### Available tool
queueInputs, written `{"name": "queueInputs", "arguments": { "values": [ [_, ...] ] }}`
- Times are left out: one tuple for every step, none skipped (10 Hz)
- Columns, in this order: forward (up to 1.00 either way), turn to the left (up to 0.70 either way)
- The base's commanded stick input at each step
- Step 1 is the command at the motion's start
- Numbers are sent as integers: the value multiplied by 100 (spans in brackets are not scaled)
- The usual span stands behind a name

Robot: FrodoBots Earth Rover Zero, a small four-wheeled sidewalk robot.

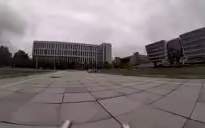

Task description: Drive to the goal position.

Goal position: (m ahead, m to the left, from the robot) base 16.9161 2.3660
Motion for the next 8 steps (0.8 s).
{"name": "queueInputs", "arguments": {
  "values": [
    [0, 0],
    [0, 0],
    [0, 0],
    [0, 23],
    [0, 99],
    [0, 100],
    [0, 100],
    [0, 100]
  ]
}}
